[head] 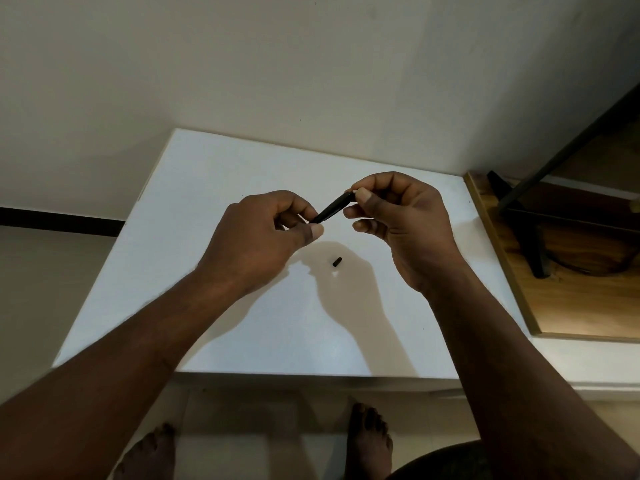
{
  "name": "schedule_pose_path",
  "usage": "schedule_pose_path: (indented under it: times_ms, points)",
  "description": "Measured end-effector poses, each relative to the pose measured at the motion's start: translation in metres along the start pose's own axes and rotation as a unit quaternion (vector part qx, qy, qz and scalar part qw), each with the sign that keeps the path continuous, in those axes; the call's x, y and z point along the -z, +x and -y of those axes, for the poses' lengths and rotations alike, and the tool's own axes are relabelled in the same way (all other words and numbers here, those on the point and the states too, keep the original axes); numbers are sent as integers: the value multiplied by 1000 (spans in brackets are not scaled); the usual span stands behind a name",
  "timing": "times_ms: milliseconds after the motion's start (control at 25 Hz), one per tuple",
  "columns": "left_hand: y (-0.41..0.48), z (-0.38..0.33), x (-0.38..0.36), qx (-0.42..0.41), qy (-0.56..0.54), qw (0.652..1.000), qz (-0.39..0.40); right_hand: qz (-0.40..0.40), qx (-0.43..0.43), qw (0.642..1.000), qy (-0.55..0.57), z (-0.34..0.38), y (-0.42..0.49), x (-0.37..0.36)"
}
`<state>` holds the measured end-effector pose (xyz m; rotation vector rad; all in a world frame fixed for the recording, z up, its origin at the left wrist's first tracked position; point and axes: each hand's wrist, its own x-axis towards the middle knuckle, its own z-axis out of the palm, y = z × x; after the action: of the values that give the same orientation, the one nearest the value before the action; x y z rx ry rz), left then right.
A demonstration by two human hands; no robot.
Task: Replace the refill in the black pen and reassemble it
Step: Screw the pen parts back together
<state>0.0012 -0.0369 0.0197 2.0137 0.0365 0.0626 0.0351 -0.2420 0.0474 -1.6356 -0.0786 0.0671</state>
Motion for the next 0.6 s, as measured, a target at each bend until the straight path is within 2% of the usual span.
schedule_pose_path:
  times_ms: [160,400,600]
  points:
    - [0,-2,0,-17,7,1000,-9,-6,15,999,-36,2,-1,0]
    - [1,2,-2,-23,17,999,-34,-26,50,986,-156,1,-1,-1]
    - [1,3,-3,-18,24,999,-32,-35,60,980,-186,0,-2,-1]
